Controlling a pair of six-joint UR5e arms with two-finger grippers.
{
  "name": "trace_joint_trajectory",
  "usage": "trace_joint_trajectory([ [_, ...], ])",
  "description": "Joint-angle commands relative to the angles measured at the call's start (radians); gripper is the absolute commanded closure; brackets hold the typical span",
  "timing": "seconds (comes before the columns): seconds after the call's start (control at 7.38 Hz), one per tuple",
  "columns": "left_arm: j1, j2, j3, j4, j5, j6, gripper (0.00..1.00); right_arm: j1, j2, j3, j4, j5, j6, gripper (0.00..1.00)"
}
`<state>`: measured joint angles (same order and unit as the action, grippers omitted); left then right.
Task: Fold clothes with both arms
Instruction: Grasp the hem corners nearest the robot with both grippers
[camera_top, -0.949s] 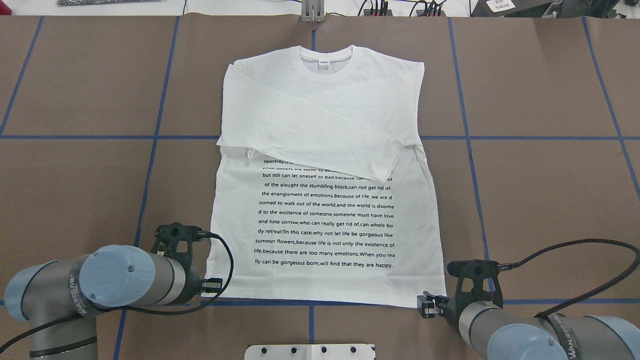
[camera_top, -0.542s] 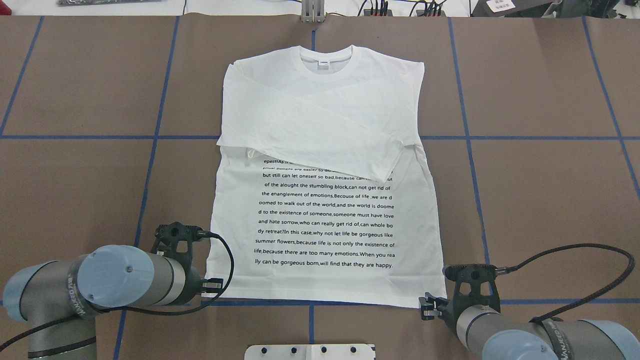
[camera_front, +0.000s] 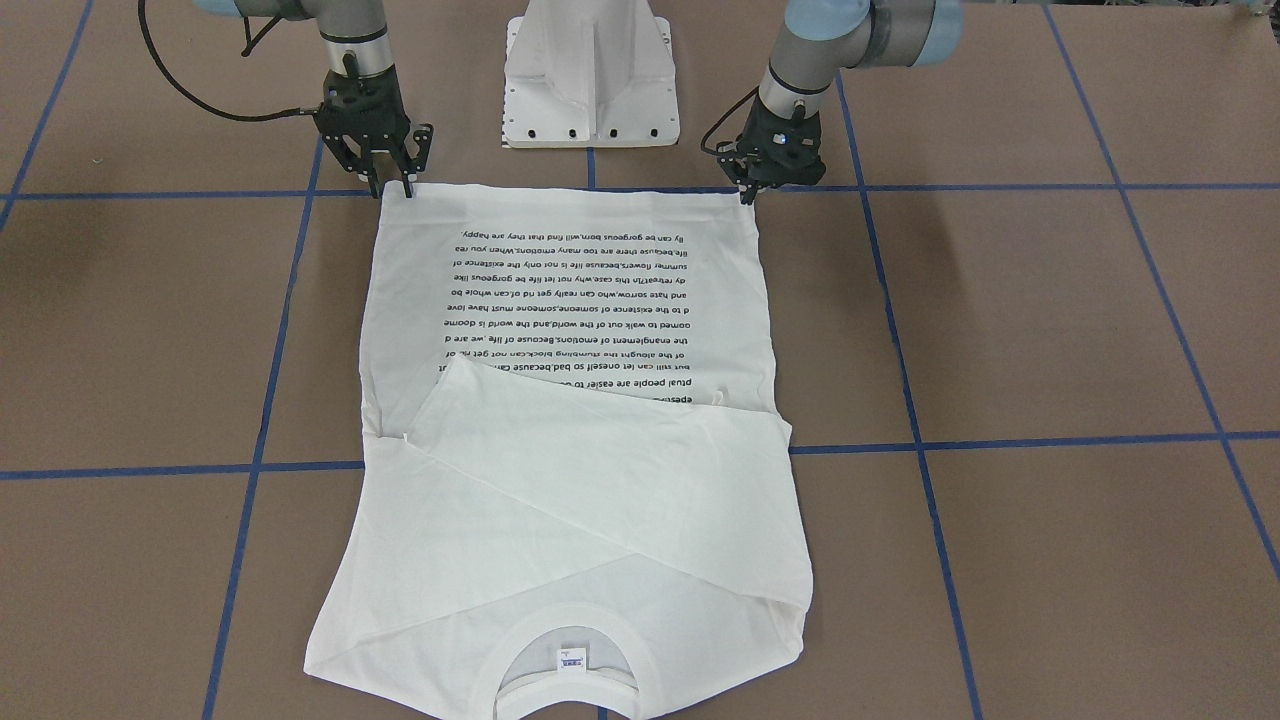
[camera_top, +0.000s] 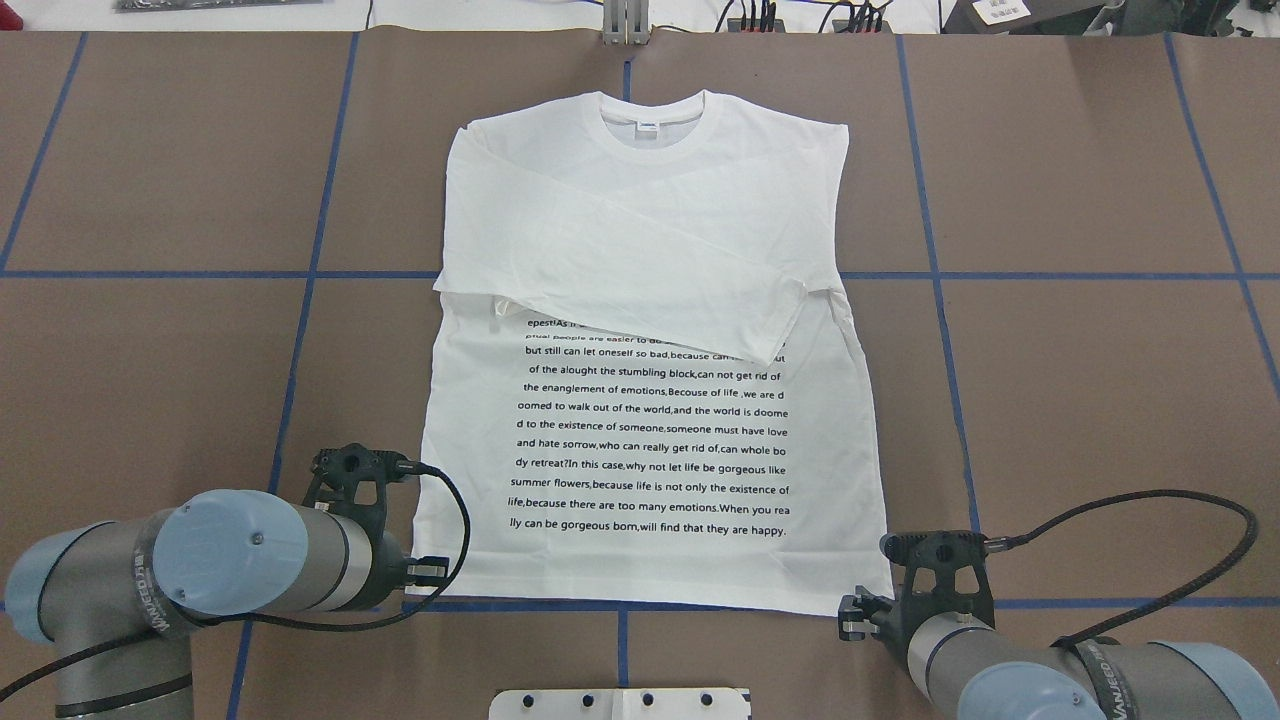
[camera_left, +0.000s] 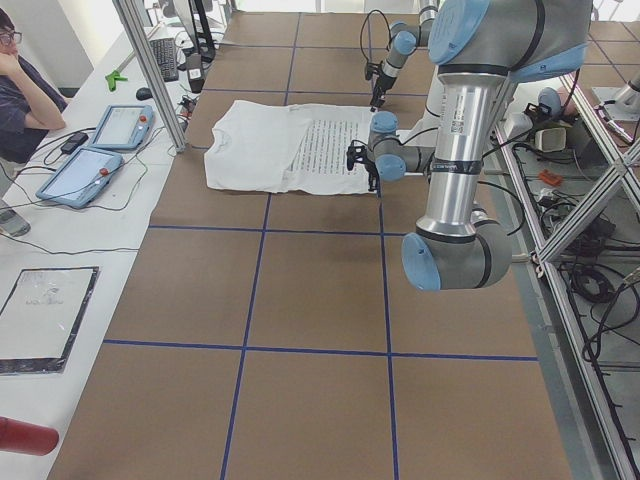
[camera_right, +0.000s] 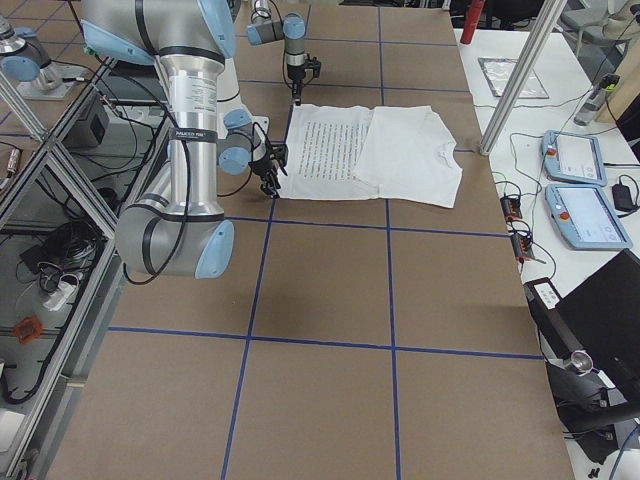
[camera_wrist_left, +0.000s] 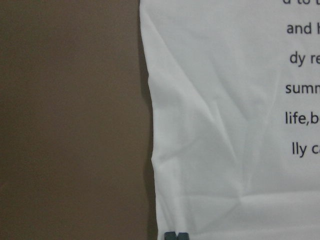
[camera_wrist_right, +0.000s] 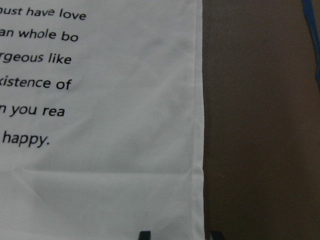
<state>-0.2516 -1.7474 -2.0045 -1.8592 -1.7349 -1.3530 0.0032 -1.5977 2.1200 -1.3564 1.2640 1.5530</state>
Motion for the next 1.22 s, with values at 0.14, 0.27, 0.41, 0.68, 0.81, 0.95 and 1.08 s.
trace_joint_trajectory([
  [0.14,0.0,0.0,-0.005,0.0,0.0,0.0,1.0,0.0,0.002,0.002,0.0,-0.003,0.001,1.0],
  [0.27,0.0,-0.001,-0.007,0.0,0.0,0.0,1.0,0.001,0.004,0.006,-0.001,-0.005,0.001,1.0],
  [0.41,-0.002,0.002,-0.016,0.0,0.0,0.0,1.0,0.007,0.004,0.038,-0.01,0.004,-0.001,1.0],
  [0.68,-0.014,0.008,-0.128,0.093,-0.055,0.012,1.0,0.047,-0.008,0.211,-0.195,0.094,-0.004,1.0],
  [0.81,-0.02,0.0,-0.267,0.242,-0.133,0.02,1.0,0.052,-0.011,0.347,-0.317,0.151,-0.004,1.0],
  [0.95,-0.035,-0.007,-0.413,0.402,-0.15,0.02,1.0,0.063,-0.004,0.471,-0.44,0.214,-0.005,1.0],
  [1.08,-0.072,-0.059,-0.507,0.56,-0.172,0.044,1.0,0.131,0.028,0.547,-0.522,0.312,-0.019,1.0],
])
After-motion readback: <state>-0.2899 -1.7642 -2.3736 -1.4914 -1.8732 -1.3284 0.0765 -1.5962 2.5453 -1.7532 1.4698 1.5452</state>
